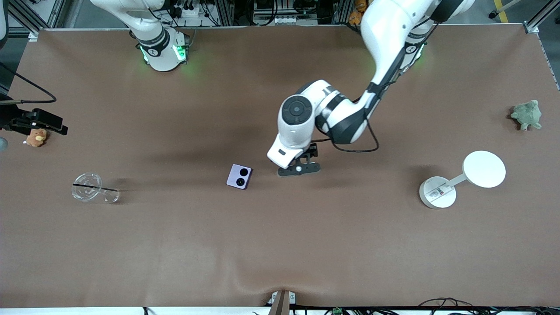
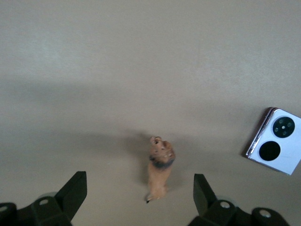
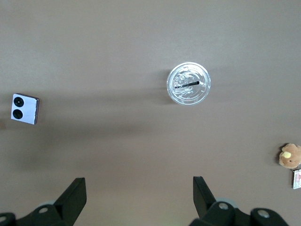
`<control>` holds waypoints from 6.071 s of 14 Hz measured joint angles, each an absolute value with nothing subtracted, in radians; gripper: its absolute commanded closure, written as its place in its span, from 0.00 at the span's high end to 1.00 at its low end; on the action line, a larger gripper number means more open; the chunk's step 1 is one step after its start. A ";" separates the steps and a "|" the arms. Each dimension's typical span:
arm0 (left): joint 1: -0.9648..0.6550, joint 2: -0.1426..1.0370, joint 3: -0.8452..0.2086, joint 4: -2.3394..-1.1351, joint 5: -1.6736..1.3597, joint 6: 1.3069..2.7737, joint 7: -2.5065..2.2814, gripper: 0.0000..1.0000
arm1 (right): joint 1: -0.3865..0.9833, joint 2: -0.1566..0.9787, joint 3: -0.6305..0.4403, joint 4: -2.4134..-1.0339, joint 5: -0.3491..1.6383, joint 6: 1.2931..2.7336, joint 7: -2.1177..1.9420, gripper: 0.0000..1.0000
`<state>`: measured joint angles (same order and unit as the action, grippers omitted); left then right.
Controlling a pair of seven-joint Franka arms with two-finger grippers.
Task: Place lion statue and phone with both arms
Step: 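Lower and close the left gripper on the lion figurine, then lift the lion with the left gripper while the right gripper reaches the phone, then grasp the phone with the right gripper while the left gripper holds the lion, then carry the white phone with the right gripper toward the glass bowl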
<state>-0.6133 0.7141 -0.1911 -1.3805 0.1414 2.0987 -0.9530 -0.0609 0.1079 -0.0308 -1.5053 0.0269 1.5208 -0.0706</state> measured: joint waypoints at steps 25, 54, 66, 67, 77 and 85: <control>-0.559 0.704 -0.171 -1.338 0.222 2.089 -1.010 0.00 | -0.058 0.186 -0.021 -1.582 0.330 1.442 -0.070 1.00; -0.013 0.566 -0.174 -1.825 0.224 2.439 -0.258 0.00 | 0.522 0.706 -0.022 -1.613 0.162 2.251 0.678 1.00; 0.017 0.567 -0.175 -1.872 0.224 2.486 -0.236 0.00 | 0.532 0.770 -0.022 -1.612 0.162 2.336 0.716 0.98; 0.027 0.567 -0.175 -1.872 0.224 2.487 -0.221 0.00 | 0.533 0.770 -0.022 -1.612 0.162 2.336 0.717 0.58; 0.042 0.567 -0.176 -1.874 0.224 2.488 -0.199 0.15 | 0.503 0.715 -0.066 -1.567 0.161 2.275 0.776 0.37; 0.043 0.567 -0.177 -1.873 0.224 2.500 -0.199 1.00 | 0.213 0.555 -0.076 -1.556 0.156 2.034 0.244 0.44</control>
